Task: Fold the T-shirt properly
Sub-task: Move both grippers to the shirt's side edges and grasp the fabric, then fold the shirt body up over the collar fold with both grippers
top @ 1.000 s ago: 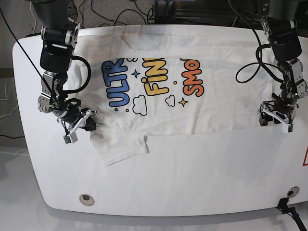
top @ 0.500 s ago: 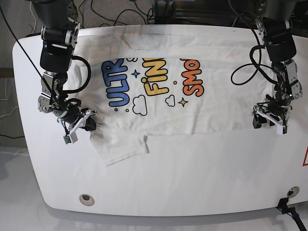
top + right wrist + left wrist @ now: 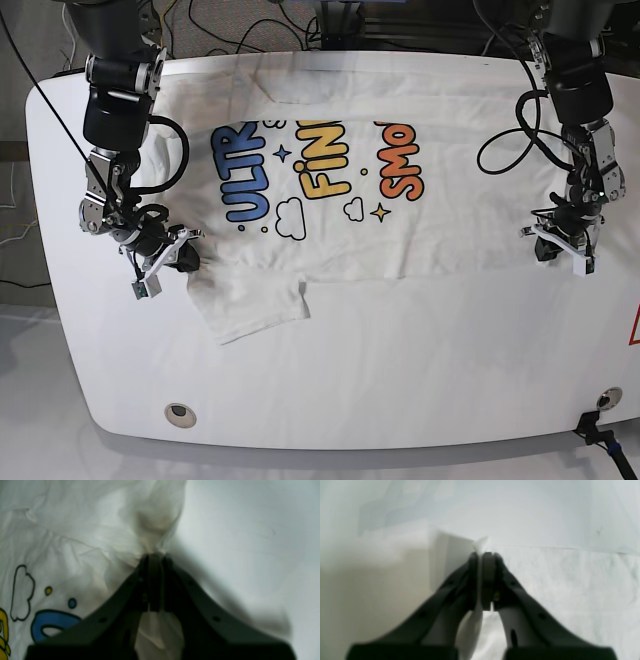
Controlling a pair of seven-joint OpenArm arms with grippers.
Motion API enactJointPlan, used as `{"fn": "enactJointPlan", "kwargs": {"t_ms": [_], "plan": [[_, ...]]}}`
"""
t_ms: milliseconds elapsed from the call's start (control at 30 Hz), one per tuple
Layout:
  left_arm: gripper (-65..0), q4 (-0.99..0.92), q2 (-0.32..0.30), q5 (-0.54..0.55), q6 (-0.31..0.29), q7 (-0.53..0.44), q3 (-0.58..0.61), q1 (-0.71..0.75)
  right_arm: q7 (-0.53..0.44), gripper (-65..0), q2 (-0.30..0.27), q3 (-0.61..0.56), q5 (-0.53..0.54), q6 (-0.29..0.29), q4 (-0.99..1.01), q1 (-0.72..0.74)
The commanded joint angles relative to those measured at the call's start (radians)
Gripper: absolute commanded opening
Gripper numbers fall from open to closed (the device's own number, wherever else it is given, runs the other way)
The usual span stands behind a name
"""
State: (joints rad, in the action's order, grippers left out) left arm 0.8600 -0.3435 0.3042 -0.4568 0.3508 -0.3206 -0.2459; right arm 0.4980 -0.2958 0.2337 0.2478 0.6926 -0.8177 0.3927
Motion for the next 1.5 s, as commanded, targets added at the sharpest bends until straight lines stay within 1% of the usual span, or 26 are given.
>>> {"fn": "enactJointPlan", "kwargs": {"t_ms": [0, 167, 267, 333, 433, 500, 600, 767, 933, 1000, 1133, 1267, 1467], "plan": [[-65.0, 0.009, -0.013, -0.006, -0.003, 0.011, -0.002, -0.014, 0.026, -65.0, -0.007, -0.003, -0.017, 0.006, -0.005, 0.012], [-65.0, 0.012, -0.013, -0.006, -0.003, 0.011, -0.002, -0.019, 0.026, -65.0, -0.007, -0.004, -0.014, 0.006, -0.007, 0.013], [-65.0, 0.066, -0.013, -0.006, -0.003, 0.011, -0.005, -0.013, 0.029, -65.0, -0.012, -0.001, -0.012, 0.006, -0.01, 0.019], [-65.0, 0.101, -0.013, -0.006, -0.003, 0.011, -0.005, -0.01, 0.04, -65.0, -0.015, 0.017, -0.012, 0.006, -0.053, 0.018], [-65.0, 0.146, -0.015, -0.006, -0.003, 0.011, -0.032, 0.004, 0.121, -65.0, -0.015, 0.077, -0.012, 0.006, -0.121, 0.016], [-65.0, 0.178, -0.013, -0.006, -0.003, 0.012, -0.062, 0.021, 0.163, -65.0, -0.015, 0.094, -0.012, 0.006, -0.164, 0.013], [-65.0, 0.236, -0.013, -0.006, -0.003, 0.012, -0.068, 0.043, 0.221, -65.0, -0.015, 0.094, -0.012, 0.006, -0.236, -0.015], [-65.0, 0.324, -0.018, -0.006, -0.003, 0.012, -0.068, 0.113, 0.276, -65.0, -0.012, 0.094, -0.012, 0.006, -0.415, -0.093], [-65.0, 0.44, -0.019, -0.006, -0.003, 0.012, -0.07, 0.213, 0.399, -65.0, -0.01, 0.094, -0.012, 0.006, -0.596, -0.163], [-65.0, 0.485, -0.019, -0.006, -0.003, 0.012, -0.071, 0.256, 0.434, -65.0, -0.01, 0.094, -0.012, 0.006, -0.681, -0.203], [-65.0, 0.565, -0.019, -0.006, -0.003, 0.012, -0.073, 0.331, 0.549, -65.0, -0.009, 0.095, -0.012, 0.006, -0.849, -0.277], [-65.0, 0.631, -0.015, -0.006, -0.003, 0.012, -0.128, 0.402, 0.609, -65.0, -0.007, 0.095, -0.012, 0.006, -0.978, -0.366], [-65.0, 0.68, -0.016, -0.006, -0.003, 0.012, -0.185, 0.5, 0.673, -65.0, -0.007, 0.095, -0.012, 0.006, -1.084, -0.484]]}}
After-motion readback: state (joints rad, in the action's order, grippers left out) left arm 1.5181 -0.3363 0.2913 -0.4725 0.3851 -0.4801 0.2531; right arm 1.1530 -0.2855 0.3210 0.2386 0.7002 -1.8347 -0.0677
